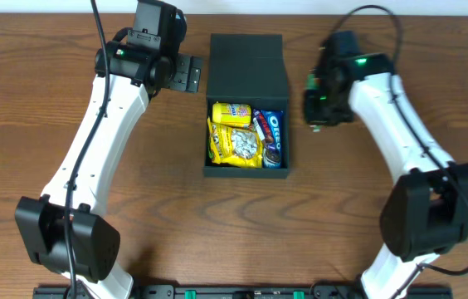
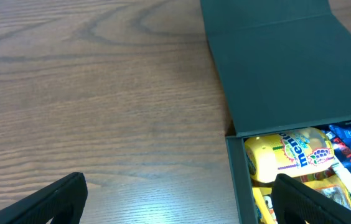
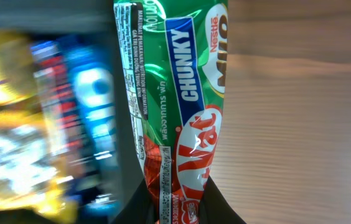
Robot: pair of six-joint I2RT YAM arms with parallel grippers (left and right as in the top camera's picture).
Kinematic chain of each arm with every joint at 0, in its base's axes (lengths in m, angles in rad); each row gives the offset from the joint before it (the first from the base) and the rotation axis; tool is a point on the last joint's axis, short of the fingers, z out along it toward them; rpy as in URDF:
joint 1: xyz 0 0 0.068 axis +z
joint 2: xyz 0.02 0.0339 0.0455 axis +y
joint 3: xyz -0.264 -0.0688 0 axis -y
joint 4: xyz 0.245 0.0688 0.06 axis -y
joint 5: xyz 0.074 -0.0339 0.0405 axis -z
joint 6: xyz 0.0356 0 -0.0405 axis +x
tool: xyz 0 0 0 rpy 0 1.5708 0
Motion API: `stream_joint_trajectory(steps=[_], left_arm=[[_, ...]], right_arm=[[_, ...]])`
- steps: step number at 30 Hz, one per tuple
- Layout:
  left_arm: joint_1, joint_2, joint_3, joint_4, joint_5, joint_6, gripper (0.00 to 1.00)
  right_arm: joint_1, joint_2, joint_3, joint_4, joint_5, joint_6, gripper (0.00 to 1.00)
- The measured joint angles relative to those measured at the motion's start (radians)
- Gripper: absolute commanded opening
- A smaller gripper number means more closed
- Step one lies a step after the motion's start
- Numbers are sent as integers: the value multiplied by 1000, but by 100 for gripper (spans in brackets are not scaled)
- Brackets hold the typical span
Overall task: Pack container
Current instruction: 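Grasp the KitKat bar with the right gripper and insert it in box, then move both grippers to the raised lid of the box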
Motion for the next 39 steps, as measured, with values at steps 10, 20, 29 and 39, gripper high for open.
stream_joint_trajectory(steps=[10,20,29,39], left_arm=[[0,0,0,-1,0,-14,95],[0,0,0,0,0,-26,95],[0,0,0,23,21,-29,43],[0,11,0,94,0,-76,6]], right_arm=[[156,0,-101,46,-51,90,2],[166,-1,-110,24,-58,159,62],[154,-62,-46,-9,-47,141,2],[-43,-174,8,103,55,132,2]])
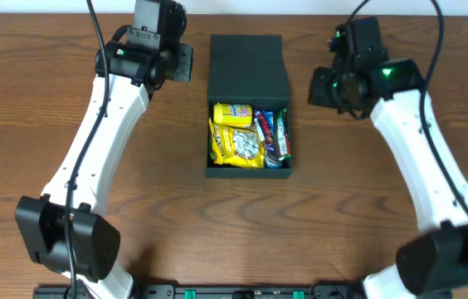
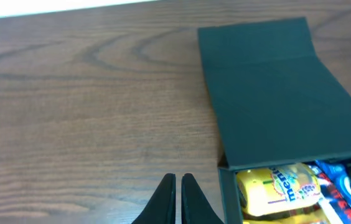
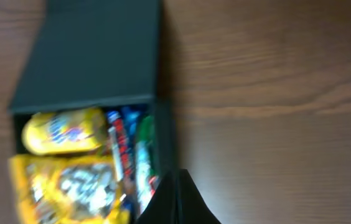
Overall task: Pack container
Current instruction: 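Move both grippers to the raised lid of the box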
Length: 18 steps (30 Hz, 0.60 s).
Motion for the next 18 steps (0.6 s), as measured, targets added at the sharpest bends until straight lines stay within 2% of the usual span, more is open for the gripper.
stream_joint_trajectory(steps=[4,7,10,15,18], left_arm=[[20,131,0,14,64,-74,6],[53,261,0,55,174,-139,6],[121,383,0,132,344,-223,6],[198,446,0,224,508,-343,6],[194,468,0,267,565,-386,6]], right_arm=[[-61,167,-7,76,-85,-19,1],[-92,259,-11,139,-180,-26,1],[-130,342,-11,218,-297,-29,2],[-156,438,-13,331,-438,-28,2],[-155,474,-13,393,-501,-11,1]])
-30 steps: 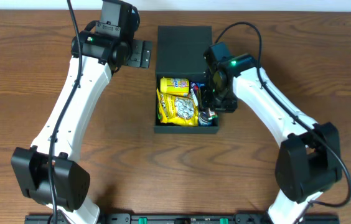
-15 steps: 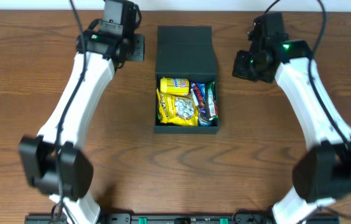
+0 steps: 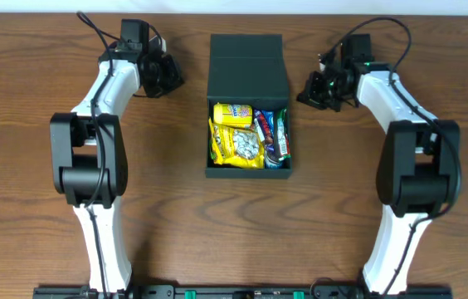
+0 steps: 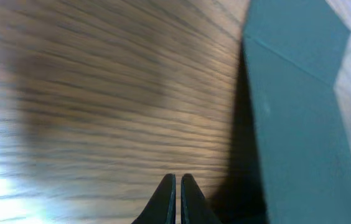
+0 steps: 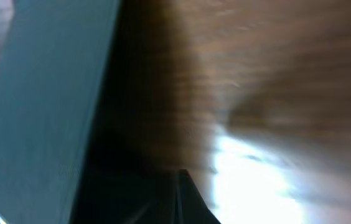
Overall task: Pack container
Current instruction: 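Move both grippers to the raised lid of the box, then push the lid forward and down with both grippers to close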
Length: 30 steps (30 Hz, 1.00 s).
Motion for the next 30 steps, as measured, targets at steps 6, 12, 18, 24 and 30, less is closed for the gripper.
stream_joint_trajectory(steps=[6,12,18,24,30], left_arm=[[-34,53,0,76,101,-77,6],[-52,57,0,68,126,-103,6],[-85,57,0,73,125,-110,6],[-77,57,0,92,123,-110,6],[-67,57,0,160,157,-109,6]], right_arm=[[0,63,0,114,-97,72,2],[0,129,5,176,-188,124,1],[6,133,9,282,-292,141,1],[3,138,11,439,-432,135,2],[-3,146,11,476,-544,105,2]])
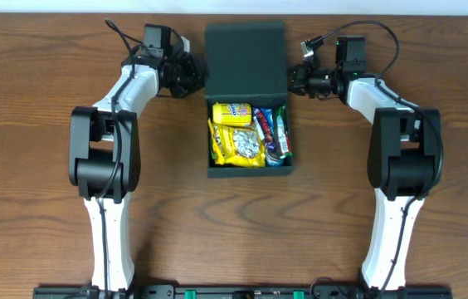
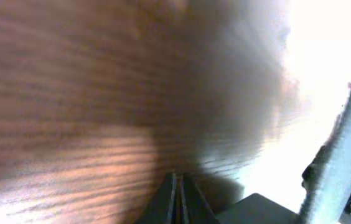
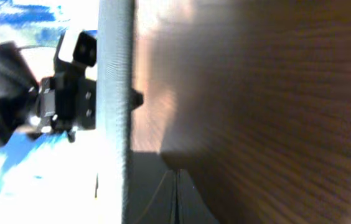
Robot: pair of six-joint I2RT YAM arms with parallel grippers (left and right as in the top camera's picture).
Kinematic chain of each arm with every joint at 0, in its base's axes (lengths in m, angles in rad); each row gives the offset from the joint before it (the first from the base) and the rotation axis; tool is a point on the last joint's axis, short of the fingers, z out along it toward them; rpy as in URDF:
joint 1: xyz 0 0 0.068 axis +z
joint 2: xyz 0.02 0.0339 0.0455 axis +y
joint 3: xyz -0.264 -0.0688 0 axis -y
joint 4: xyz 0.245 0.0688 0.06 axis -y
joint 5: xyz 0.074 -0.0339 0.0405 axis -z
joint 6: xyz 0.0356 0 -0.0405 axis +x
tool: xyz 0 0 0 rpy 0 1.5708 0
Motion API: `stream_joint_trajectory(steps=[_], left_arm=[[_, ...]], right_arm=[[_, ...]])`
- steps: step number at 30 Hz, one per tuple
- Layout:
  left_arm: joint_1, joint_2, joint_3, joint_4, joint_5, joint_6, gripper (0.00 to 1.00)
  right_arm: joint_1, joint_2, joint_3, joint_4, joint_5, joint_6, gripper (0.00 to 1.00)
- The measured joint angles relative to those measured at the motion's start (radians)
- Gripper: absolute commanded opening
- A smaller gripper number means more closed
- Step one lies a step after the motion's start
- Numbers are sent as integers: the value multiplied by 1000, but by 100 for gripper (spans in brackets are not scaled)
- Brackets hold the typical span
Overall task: Pack container
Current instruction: 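Push the lid forward and down with both grippers to close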
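The dark green box [image 1: 211, 170] sits mid-table and holds a yellow Mentos pack [image 1: 231, 112], a yellow snack bag [image 1: 236, 144], a blue Oreo pack [image 1: 265, 126] and a green KitKat bar [image 1: 281, 133]. Its lid [image 1: 245, 54] lies back behind it. My left gripper [image 1: 196, 79] [image 2: 177, 177] is shut, low on the table at the lid's left edge. My right gripper [image 1: 294, 80] [image 3: 177, 171] is shut at the lid's right edge [image 3: 116, 93], which stands as a pale strip in the right wrist view. Both hold nothing.
Brown wooden table [image 1: 43, 166] all around the box. The table's far edge [image 1: 51, 12] runs close behind both wrists. The left arm's wrist [image 3: 63, 106] shows past the lid in the right wrist view.
Both shut grippers have moved inward, from a little way off the lid to right against its left and right edges. The lid looks shifted slightly toward the far edge.
My right gripper held the green KitKat bar beside the box while the left stood open by the lid. Then the bar lay in the box and both grippers were shut. They then sat low at either side, and now touch the lid's edges.
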Motion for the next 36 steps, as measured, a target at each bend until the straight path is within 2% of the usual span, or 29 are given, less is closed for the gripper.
stream_joint_trajectory(steps=[11,15,22,26,30,36], left_arm=[[18,7,103,3,79,13,6],[14,6,172,-11,130,35,6],[10,-51,180,-103,149,134,6],[10,-128,180,-190,149,216,6],[10,-230,181,-323,140,320,6],[10,-328,183,-538,48,453,6]], right_arm=[[1,-18,0,0,-51,-79,2],[2,-96,0,0,-52,-95,2],[3,-225,7,-25,-65,-105,2],[3,-269,8,-135,-56,-146,1],[18,-333,11,-349,9,-247,1],[56,-416,13,-607,145,-373,1]])
